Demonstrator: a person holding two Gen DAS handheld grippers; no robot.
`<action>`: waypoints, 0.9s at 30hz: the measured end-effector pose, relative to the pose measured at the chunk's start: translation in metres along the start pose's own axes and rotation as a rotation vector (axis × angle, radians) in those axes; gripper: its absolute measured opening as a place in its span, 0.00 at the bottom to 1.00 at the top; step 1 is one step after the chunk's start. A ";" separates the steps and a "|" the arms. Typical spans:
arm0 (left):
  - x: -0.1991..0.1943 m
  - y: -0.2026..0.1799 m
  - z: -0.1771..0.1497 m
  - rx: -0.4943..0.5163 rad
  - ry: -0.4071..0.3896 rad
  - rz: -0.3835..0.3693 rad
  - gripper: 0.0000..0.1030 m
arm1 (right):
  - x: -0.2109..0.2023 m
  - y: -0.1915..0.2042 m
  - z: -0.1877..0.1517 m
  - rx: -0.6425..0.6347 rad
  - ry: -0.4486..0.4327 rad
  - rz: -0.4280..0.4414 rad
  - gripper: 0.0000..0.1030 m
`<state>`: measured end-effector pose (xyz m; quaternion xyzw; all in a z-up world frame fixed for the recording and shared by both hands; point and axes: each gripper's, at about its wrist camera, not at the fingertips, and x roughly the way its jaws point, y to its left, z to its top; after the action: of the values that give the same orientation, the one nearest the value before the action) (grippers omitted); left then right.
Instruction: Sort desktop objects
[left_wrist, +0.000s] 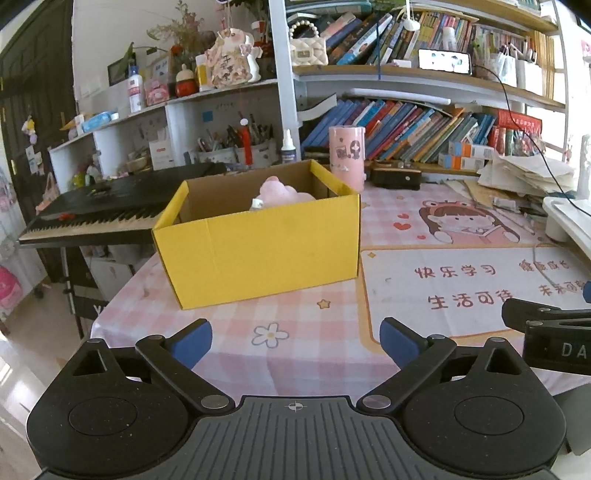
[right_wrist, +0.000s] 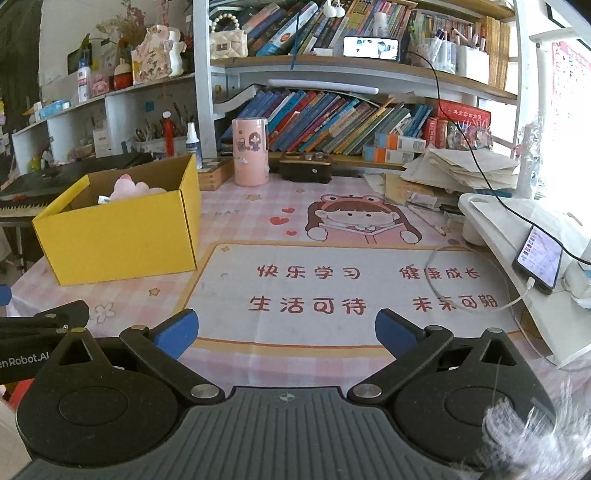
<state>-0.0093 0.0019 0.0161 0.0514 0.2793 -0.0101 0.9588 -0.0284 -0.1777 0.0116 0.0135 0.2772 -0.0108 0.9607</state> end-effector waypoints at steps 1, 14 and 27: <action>0.000 0.000 -0.001 0.000 0.002 -0.004 0.96 | 0.001 0.000 0.000 -0.002 0.005 0.000 1.00; 0.001 0.001 -0.002 -0.019 0.019 0.014 0.98 | 0.001 -0.001 0.000 -0.003 0.013 0.023 1.00; 0.004 -0.001 -0.004 -0.028 0.042 0.003 0.98 | 0.003 -0.003 -0.002 0.004 0.034 0.015 1.00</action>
<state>-0.0084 0.0018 0.0103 0.0385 0.2995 -0.0034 0.9533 -0.0270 -0.1808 0.0079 0.0175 0.2933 -0.0041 0.9559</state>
